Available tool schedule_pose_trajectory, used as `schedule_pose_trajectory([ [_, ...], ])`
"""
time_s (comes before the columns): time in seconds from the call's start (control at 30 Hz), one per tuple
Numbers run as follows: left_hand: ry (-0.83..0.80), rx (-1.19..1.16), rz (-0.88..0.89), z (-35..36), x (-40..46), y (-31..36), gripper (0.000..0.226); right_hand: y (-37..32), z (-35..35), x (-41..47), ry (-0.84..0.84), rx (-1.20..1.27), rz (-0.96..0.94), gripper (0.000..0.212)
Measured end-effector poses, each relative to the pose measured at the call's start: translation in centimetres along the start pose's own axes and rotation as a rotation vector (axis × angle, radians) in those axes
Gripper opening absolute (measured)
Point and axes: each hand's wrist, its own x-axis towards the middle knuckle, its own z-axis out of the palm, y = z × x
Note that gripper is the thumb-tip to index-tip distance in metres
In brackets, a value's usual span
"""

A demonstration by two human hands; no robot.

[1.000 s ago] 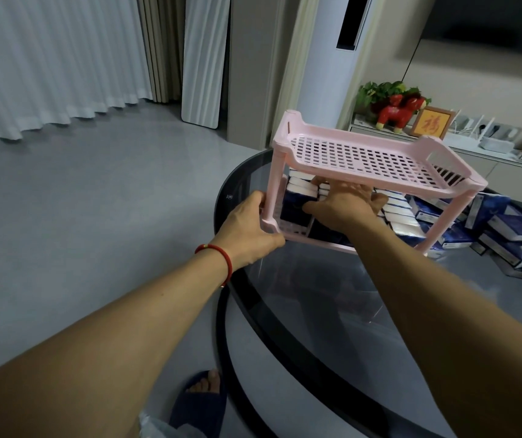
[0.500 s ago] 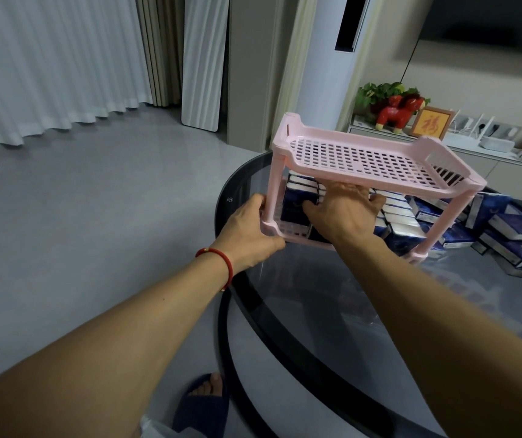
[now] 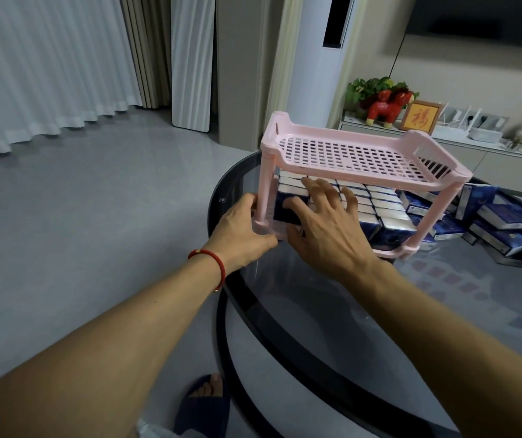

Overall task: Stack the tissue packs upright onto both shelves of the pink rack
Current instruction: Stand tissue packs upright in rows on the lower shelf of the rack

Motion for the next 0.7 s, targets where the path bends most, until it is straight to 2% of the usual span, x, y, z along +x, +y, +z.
schedule_pose_trajectory([
  [0.07,0.004,0.000,0.004,0.0,-0.1,0.1,0.067,0.6,0.0,0.1,-0.062,-0.013,0.010,0.041],
  [0.23,0.009,-0.009,0.000,0.0,-0.2,0.2,0.066,0.7,-0.5,0.7,-0.142,-0.064,0.019,0.052],
  [0.7,-0.014,-0.008,-0.012,0.0,-0.1,0.0,0.069,0.2,-1.1,1.6,-0.244,-0.124,0.052,0.057],
])
